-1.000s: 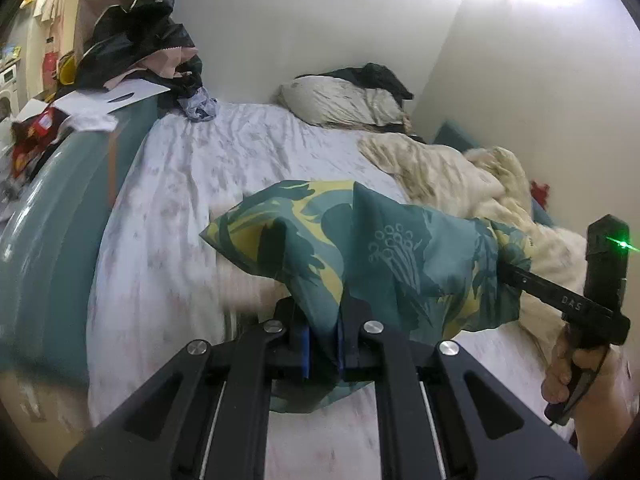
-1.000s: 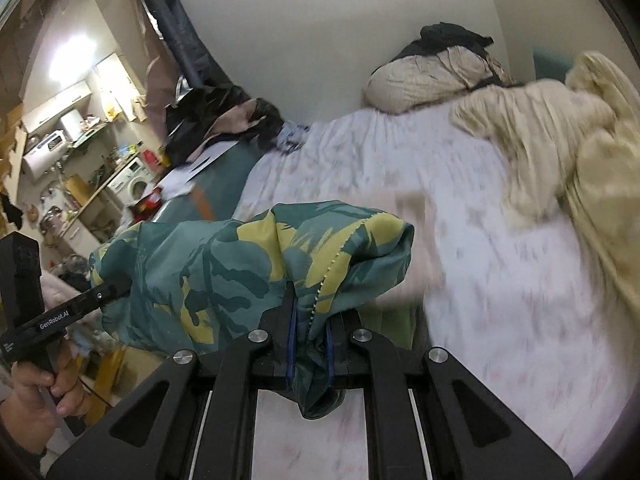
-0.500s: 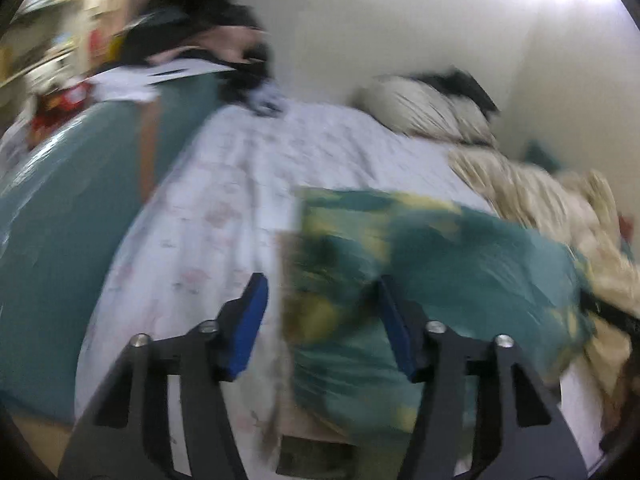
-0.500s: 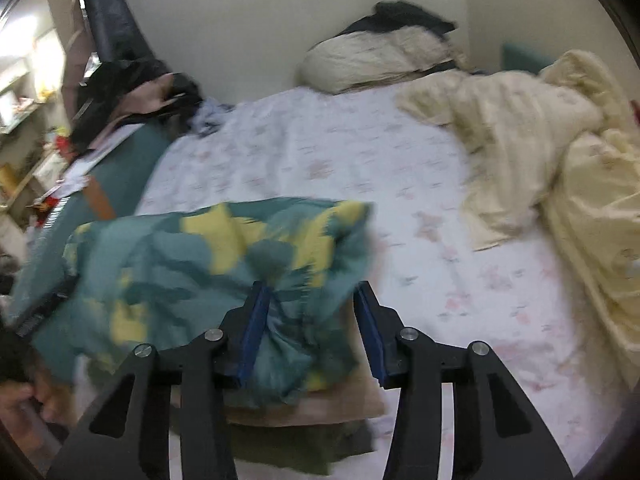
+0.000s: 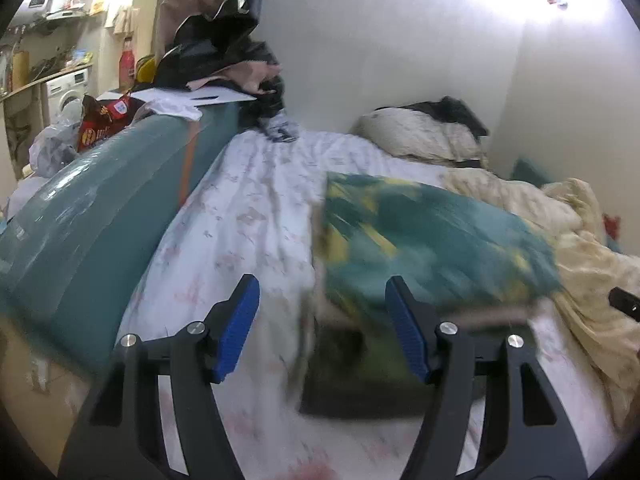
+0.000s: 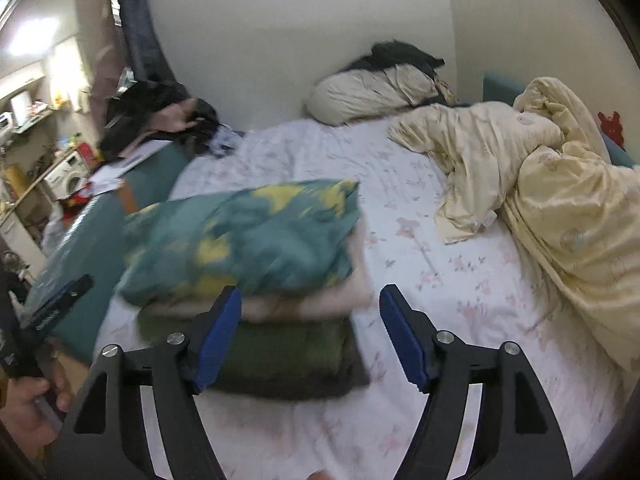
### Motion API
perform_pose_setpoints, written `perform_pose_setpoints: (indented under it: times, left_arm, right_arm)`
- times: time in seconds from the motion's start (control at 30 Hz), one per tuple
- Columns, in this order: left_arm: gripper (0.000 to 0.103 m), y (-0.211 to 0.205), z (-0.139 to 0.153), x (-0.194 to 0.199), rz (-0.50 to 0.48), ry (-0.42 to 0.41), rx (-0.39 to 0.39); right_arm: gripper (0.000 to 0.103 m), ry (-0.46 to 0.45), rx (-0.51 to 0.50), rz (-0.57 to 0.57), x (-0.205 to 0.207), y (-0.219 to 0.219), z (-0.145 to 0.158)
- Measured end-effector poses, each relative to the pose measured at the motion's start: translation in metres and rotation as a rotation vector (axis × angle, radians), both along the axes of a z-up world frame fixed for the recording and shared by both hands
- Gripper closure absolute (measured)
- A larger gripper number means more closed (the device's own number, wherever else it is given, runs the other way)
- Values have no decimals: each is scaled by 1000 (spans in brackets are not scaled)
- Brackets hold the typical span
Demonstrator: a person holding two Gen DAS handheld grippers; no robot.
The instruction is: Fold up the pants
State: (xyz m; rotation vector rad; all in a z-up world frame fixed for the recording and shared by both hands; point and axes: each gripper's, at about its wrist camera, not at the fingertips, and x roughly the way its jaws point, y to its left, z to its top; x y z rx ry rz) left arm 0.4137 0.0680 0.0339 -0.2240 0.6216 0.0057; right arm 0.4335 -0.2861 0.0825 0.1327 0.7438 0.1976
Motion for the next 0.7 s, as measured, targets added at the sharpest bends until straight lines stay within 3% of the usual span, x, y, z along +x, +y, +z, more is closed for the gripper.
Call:
perform_pose_setpoints:
  times: [0.07, 0.13, 0.2, 0.3, 0.4, 0.7]
  left_arm:
    - [39, -12, 12, -36, -24, -24, -4]
    - [27, -24, 22, -75, -45, -48, 9]
    - [7, -34, 29, -115, -60, -56, 9]
    - [3, -43, 36, -176, -65, -64, 20]
    - [1, -46, 41, -232, -50, -65, 40]
    - [1, -47, 38, -336, -6, -80, 96]
  right_arm:
    - [17, -45, 7, -6, -47, 6, 3]
    - [14, -73, 24, -15, -95, 11, 3]
    - [13, -86, 27, -29, -130, 13, 2]
    - [10, -94, 19, -57, -187, 15, -1]
    - [0, -117, -6, -77, -241, 14, -1]
    - [0, -153, -64, -27, -345, 24, -6]
